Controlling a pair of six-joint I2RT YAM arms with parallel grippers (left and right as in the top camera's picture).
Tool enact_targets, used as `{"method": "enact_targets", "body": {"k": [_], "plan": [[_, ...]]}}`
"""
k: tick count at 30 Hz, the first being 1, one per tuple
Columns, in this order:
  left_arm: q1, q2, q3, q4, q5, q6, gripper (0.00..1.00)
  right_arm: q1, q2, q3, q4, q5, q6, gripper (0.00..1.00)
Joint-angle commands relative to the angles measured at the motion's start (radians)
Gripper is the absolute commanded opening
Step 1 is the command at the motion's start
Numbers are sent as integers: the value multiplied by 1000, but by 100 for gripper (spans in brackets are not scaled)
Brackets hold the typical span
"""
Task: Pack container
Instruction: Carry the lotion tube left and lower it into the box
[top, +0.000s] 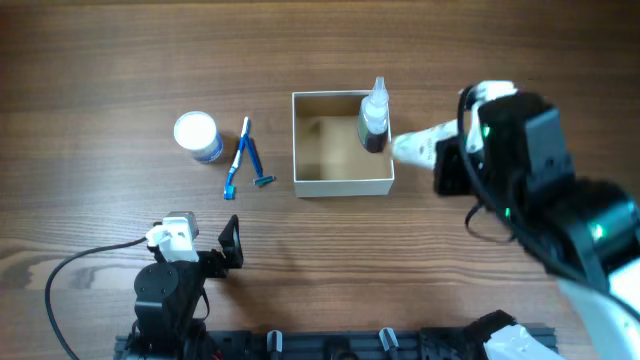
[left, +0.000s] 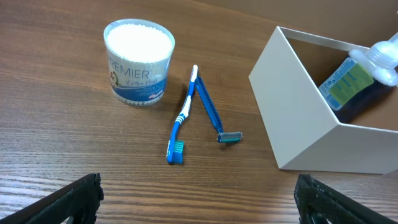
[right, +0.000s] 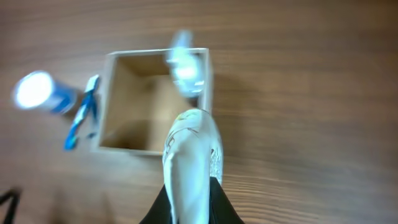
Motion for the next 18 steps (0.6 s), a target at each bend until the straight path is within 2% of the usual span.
{"method": "enact_targets", "body": {"k": [1, 4, 10, 15, 18], "plan": [[8, -10, -3, 4, 16, 17, 100, 101, 0, 8, 42, 10, -63, 4], [8, -10, -3, 4, 16, 17, 100, 128, 91, 7, 71, 19, -68, 4], [8, -10, -3, 4, 16, 17, 100, 126, 355, 6, 135, 254, -9, 4], [8, -10, -3, 4, 16, 17, 100, 125, 475, 6, 168, 240, 37, 4], [8, -10, -3, 4, 16, 17, 100, 125, 495, 5, 188, 146, 52, 7]]}}
